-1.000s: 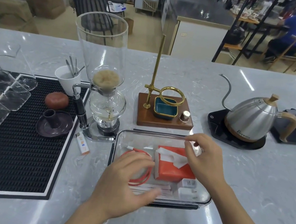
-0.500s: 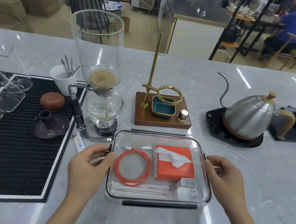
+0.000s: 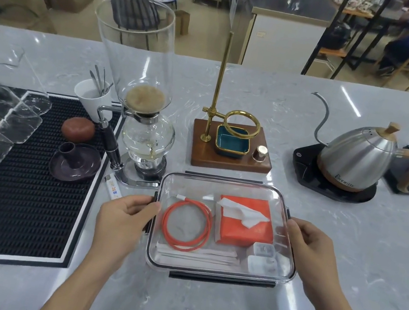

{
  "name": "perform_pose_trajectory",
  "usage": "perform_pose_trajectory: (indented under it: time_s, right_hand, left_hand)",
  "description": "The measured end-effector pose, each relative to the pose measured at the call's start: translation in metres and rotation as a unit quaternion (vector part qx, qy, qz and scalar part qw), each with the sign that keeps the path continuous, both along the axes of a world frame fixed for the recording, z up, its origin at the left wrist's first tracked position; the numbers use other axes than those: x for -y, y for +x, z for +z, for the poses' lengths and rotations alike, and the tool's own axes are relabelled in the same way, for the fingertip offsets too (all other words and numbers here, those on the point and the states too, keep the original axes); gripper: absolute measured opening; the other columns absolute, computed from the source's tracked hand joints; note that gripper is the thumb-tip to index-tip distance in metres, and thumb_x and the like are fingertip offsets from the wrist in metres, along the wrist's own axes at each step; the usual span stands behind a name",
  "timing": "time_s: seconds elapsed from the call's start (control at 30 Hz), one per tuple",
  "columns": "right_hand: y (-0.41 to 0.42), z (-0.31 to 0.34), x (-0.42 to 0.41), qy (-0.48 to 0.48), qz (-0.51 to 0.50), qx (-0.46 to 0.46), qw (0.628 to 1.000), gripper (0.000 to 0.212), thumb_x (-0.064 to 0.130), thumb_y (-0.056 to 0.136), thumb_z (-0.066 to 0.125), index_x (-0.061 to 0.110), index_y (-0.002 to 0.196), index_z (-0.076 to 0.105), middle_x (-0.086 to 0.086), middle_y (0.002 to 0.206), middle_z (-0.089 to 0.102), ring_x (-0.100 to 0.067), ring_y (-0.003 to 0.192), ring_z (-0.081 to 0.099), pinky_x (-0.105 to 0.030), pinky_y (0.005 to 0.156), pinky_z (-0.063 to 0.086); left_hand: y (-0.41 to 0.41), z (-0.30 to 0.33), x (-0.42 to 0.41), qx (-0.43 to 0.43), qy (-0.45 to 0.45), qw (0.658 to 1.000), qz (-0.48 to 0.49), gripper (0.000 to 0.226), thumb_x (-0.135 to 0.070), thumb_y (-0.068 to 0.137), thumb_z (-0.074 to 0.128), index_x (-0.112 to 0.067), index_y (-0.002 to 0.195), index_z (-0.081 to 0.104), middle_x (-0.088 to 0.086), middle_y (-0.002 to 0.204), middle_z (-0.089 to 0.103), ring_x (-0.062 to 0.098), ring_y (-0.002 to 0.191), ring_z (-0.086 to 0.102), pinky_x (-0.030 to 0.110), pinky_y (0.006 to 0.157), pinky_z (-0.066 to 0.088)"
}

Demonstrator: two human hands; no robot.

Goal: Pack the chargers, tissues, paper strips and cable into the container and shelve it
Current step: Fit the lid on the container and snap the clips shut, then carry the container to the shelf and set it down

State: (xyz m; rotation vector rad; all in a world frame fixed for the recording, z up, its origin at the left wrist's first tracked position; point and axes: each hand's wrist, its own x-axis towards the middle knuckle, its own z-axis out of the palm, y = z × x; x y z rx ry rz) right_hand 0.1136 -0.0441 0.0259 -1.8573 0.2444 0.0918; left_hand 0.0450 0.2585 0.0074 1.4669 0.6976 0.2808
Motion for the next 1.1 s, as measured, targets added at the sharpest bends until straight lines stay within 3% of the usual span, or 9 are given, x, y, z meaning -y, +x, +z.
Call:
perform_pose_trajectory:
  time_s: [0.2, 0.3, 0.43, 0.53, 0.6, 0.77, 0.97, 1.1]
  right_hand:
    - [0.008, 0.0, 0.003, 0.007, 0.018, 0.002, 1.0, 0.018, 0.013, 0.098, 0.055, 0.012, 0.093, 0.072, -0.009, 0.086, 0.075, -0.025, 0.08, 0.071, -0.016, 0.056, 0.054]
    - [0.011, -0.002, 0.007, 0.013, 0.031, 0.004, 0.999, 0.019, 0.012, 0.097, 0.055, 0.013, 0.089, 0.072, -0.008, 0.082, 0.076, -0.025, 0.078, 0.07, -0.017, 0.056, 0.054]
    - [0.016, -0.002, 0.012, 0.016, 0.046, 0.007, 0.999, 0.021, 0.01, 0.097, 0.056, 0.015, 0.085, 0.072, -0.005, 0.079, 0.077, -0.028, 0.079, 0.071, -0.03, 0.065, 0.056]
    - [0.023, -0.003, 0.013, 0.027, 0.054, -0.006, 0.998, 0.021, 0.01, 0.096, 0.057, 0.015, 0.084, 0.073, -0.006, 0.078, 0.076, -0.035, 0.083, 0.072, -0.046, 0.077, 0.059]
    - [0.027, -0.002, 0.016, 0.034, 0.065, -0.014, 0.997, 0.021, 0.01, 0.096, 0.056, 0.015, 0.085, 0.073, -0.006, 0.078, 0.076, -0.037, 0.084, 0.071, -0.049, 0.079, 0.058]
    - [0.036, 0.004, 0.017, 0.042, 0.115, -0.02, 0.992, 0.021, 0.012, 0.097, 0.056, 0.018, 0.085, 0.072, 0.0, 0.079, 0.077, -0.032, 0.083, 0.072, -0.047, 0.079, 0.058]
    - [0.044, 0.01, 0.006, 0.033, 0.191, -0.022, 0.981, 0.017, 0.017, 0.096, 0.057, 0.021, 0.088, 0.072, -0.001, 0.084, 0.077, -0.027, 0.086, 0.072, -0.045, 0.082, 0.057]
    - [0.041, 0.017, -0.014, 0.025, 0.248, -0.024, 0.968, 0.017, 0.017, 0.097, 0.057, 0.022, 0.09, 0.071, 0.0, 0.088, 0.076, -0.025, 0.085, 0.071, -0.04, 0.079, 0.057]
  left_hand:
    - [-0.006, -0.001, 0.008, -0.004, -0.005, 0.999, 0.034, 0.015, -0.009, 0.078, 0.081, -0.017, 0.09, 0.077, 0.002, 0.085, 0.079, 0.015, 0.084, 0.073, 0.026, 0.079, 0.054]
    - [-0.01, -0.003, 0.013, 0.001, 0.01, 0.999, 0.053, 0.016, -0.008, 0.078, 0.08, -0.016, 0.091, 0.076, 0.002, 0.089, 0.079, 0.011, 0.086, 0.073, 0.014, 0.072, 0.054]
    - [-0.014, 0.002, 0.025, -0.001, 0.017, 0.996, 0.082, 0.016, -0.005, 0.08, 0.078, -0.011, 0.094, 0.077, 0.004, 0.091, 0.079, 0.014, 0.089, 0.073, 0.022, 0.079, 0.054]
    - [-0.018, 0.016, 0.036, 0.008, 0.02, 0.994, 0.11, 0.015, 0.0, 0.082, 0.074, -0.012, 0.091, 0.076, -0.008, 0.082, 0.078, -0.003, 0.075, 0.071, 0.008, 0.067, 0.052]
    - [-0.019, 0.022, 0.043, 0.01, 0.025, 0.992, 0.126, 0.016, -0.001, 0.082, 0.074, -0.014, 0.092, 0.076, -0.017, 0.077, 0.077, -0.008, 0.073, 0.069, 0.003, 0.063, 0.049]
    - [-0.037, 0.037, 0.058, 0.003, 0.047, 0.981, 0.188, 0.017, -0.004, 0.081, 0.076, -0.018, 0.091, 0.077, -0.01, 0.084, 0.078, 0.001, 0.081, 0.072, 0.007, 0.068, 0.053]
    - [-0.072, 0.046, 0.078, -0.002, 0.04, 0.956, 0.292, 0.016, -0.005, 0.082, 0.075, -0.02, 0.087, 0.076, -0.009, 0.083, 0.078, -0.003, 0.072, 0.071, 0.006, 0.061, 0.051]
    - [-0.101, 0.047, 0.09, -0.004, 0.033, 0.93, 0.365, 0.017, -0.003, 0.084, 0.072, -0.019, 0.083, 0.075, -0.015, 0.069, 0.076, -0.007, 0.059, 0.067, 0.006, 0.054, 0.049]
